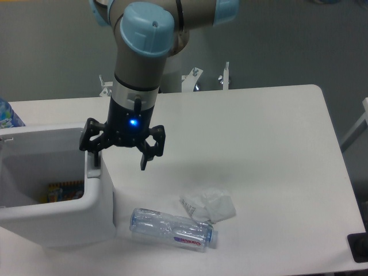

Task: Open the trash can
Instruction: 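Raise the gripper away from the opened bin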

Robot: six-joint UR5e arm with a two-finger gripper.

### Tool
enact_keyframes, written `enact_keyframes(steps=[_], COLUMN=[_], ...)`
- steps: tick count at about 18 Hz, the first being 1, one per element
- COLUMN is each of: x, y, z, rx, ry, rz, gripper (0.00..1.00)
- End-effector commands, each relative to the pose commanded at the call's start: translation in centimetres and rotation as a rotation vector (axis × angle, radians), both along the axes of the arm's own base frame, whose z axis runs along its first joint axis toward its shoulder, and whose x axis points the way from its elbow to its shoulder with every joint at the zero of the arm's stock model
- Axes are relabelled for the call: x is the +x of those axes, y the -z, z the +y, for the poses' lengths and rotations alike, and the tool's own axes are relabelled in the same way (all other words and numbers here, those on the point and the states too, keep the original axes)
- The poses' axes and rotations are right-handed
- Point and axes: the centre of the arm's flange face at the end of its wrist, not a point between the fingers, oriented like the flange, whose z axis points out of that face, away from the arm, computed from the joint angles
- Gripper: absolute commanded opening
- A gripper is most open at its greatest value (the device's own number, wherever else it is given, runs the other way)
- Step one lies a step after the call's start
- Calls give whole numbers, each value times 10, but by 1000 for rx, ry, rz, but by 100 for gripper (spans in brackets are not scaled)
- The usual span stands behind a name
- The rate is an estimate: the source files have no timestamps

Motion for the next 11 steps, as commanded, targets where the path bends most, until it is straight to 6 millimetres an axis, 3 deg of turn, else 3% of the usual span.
enact_keyframes(steps=[5,11], x=[-39,-77], y=[-63,-82], z=[-16,-51], rx=[12,-109], ry=[-32,16], rz=[208,418], gripper=[100,100])
